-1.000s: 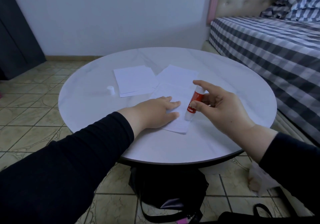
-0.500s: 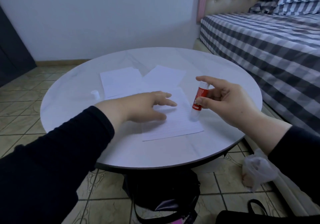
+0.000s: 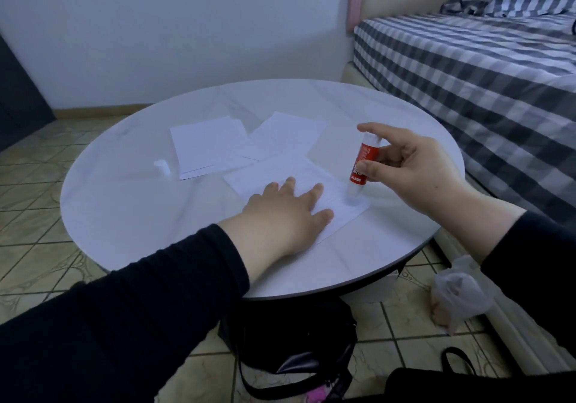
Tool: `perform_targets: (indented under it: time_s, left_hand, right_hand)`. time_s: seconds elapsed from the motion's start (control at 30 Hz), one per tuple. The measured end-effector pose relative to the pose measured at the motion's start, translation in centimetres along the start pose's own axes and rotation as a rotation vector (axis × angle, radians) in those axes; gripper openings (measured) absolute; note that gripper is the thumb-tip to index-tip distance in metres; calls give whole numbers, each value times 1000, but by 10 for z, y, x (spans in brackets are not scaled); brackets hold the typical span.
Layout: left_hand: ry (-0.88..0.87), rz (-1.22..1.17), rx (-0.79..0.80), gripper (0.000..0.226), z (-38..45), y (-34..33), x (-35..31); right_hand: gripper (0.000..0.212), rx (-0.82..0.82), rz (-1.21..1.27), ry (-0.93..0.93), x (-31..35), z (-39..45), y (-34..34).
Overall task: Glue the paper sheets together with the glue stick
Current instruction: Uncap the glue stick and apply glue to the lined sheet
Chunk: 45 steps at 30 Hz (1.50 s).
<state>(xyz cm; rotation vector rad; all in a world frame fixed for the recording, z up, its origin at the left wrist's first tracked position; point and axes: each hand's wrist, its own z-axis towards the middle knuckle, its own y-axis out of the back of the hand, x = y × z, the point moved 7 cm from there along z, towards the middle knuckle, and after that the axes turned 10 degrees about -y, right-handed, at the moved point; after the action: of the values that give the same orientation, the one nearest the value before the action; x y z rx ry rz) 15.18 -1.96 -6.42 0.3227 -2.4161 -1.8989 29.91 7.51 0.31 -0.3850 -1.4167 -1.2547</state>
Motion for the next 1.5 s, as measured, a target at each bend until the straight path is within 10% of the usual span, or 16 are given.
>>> perform_targets:
  time_s: [0.3, 1.5]
  left_hand:
    - [-350, -134, -1, 54, 10, 10, 20]
    - [-134, 83, 12, 53, 9, 9, 18]
  right_hand:
    - [49, -35, 11, -1, -8, 0, 6]
    - [50, -144, 64, 37, -15, 3, 4]
